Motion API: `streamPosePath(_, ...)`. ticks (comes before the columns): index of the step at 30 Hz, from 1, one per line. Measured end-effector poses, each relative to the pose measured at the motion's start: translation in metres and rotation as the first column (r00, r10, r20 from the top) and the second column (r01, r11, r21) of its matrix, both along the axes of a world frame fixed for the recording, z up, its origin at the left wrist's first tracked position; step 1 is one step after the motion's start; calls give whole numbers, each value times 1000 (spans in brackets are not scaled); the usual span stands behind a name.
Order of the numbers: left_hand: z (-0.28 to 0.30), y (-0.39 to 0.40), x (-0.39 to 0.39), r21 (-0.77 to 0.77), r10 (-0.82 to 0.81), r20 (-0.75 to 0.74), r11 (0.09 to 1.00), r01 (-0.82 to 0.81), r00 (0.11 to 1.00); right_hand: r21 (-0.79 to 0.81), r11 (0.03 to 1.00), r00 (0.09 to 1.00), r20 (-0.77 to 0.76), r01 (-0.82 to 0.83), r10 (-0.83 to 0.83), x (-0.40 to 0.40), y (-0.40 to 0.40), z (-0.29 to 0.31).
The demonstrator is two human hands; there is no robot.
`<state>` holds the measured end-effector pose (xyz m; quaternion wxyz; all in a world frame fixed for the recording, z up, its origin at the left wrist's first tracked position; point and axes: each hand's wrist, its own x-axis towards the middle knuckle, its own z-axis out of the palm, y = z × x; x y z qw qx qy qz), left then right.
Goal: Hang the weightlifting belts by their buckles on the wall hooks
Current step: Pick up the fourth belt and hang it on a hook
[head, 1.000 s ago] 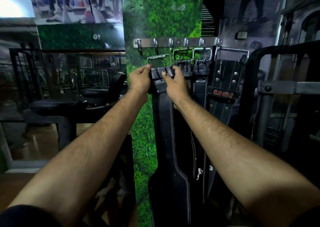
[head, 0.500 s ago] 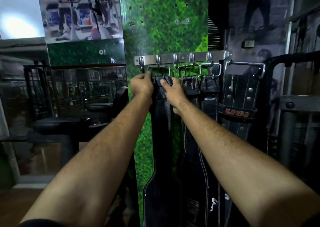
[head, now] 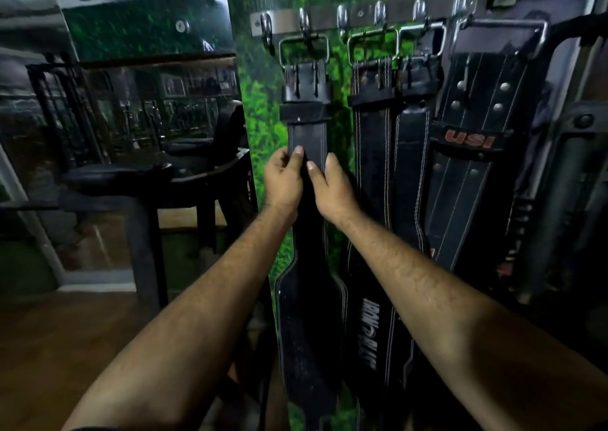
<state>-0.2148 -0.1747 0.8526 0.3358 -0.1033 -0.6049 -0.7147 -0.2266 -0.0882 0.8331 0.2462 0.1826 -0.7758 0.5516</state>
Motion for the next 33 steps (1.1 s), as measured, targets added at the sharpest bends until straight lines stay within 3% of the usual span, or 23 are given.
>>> streamPosePath(9, -132, -3, 12, -93, -105, 198, 988, 126, 974, 33, 996, 986, 150, -78, 72, 7, 21, -129)
streamPosePath(13, -157, -16, 11, -229, -47, 257, 967, 108, 965, 168, 982, 978, 201, -88, 53, 0, 33, -161)
streamPosePath(18, -196, -45, 5, -415, 116, 382, 908, 58, 917, 124, 987, 954, 293, -103, 63, -2, 40, -197)
streamPosePath(25, -209, -40, 27, -140, -87, 459, 976, 168, 884, -44, 993, 926, 360, -107, 116, 3, 47, -210)
streamPosePath(29, -228, -35, 38, 50, -203, 550, 976, 211, 810, -94, 991, 917, 380, -92, 121, 14, 53, -215)
streamPosePath(33, -261, -35, 49, 4, -212, 621, 964, 267, 754, -127, 985, 881, 445, -120, 164, 24, 58, -254)
